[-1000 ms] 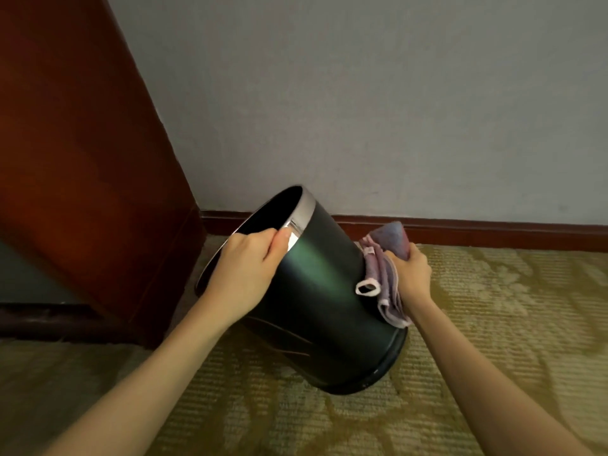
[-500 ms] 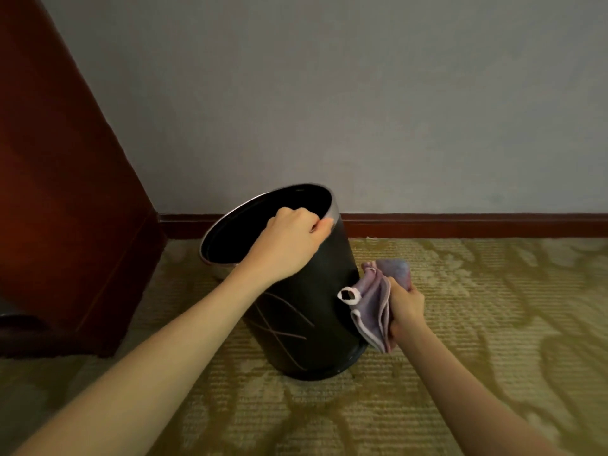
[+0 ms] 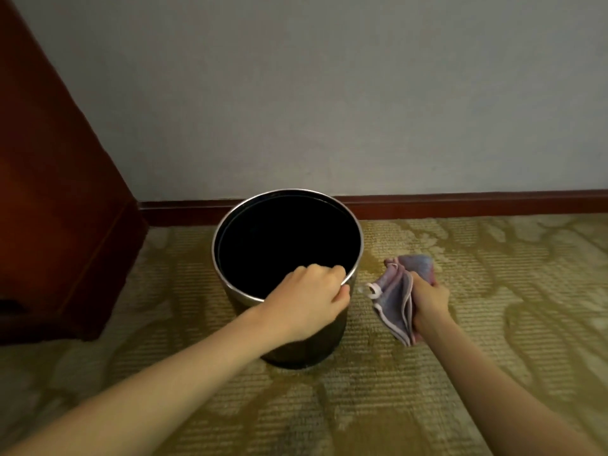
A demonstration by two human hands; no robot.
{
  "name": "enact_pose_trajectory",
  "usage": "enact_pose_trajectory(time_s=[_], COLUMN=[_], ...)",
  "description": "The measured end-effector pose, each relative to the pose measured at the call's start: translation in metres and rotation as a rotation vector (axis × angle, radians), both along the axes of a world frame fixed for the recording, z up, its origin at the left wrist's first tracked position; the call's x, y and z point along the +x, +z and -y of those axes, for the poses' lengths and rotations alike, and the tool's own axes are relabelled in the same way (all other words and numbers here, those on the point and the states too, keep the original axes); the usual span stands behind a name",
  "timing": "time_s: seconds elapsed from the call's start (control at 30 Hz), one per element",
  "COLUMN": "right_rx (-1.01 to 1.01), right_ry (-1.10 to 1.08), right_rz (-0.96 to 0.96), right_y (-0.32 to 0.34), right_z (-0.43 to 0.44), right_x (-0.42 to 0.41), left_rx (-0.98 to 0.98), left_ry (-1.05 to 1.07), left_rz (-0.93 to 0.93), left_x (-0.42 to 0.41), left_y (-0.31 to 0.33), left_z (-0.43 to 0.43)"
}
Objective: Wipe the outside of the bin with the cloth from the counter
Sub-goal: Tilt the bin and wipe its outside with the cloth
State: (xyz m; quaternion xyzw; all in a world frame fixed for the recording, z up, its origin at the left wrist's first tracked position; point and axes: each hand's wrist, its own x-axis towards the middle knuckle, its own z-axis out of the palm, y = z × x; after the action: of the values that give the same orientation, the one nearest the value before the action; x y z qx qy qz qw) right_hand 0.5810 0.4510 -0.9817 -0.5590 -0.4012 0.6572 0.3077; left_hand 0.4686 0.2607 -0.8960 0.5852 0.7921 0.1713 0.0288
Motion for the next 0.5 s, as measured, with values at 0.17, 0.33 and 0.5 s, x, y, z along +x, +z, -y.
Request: enact_pose_trajectory(time_s=[0.17, 0.33, 0.5], right_rx=[-0.02, -0.058, -0.082], right_ry=[0.013, 0.024, 0.029], right_rz=[-0.023, -0.058, -0.048], right_y=[0.0, -0.001, -0.004], right_z=[0.007, 0.01, 0.018], right_x=[-0.005, -0.003, -0.008], left_rx=[0.097, 0.092, 0.103], left_ry=[-0.158, -0.418, -0.474], left_rz=[-0.086, -0.659, -0.73], left_x=[-0.019, -0.081, -0.106], left_y=[0.01, 0.016, 0.009], left_z=[0.028, 0.073, 0.086])
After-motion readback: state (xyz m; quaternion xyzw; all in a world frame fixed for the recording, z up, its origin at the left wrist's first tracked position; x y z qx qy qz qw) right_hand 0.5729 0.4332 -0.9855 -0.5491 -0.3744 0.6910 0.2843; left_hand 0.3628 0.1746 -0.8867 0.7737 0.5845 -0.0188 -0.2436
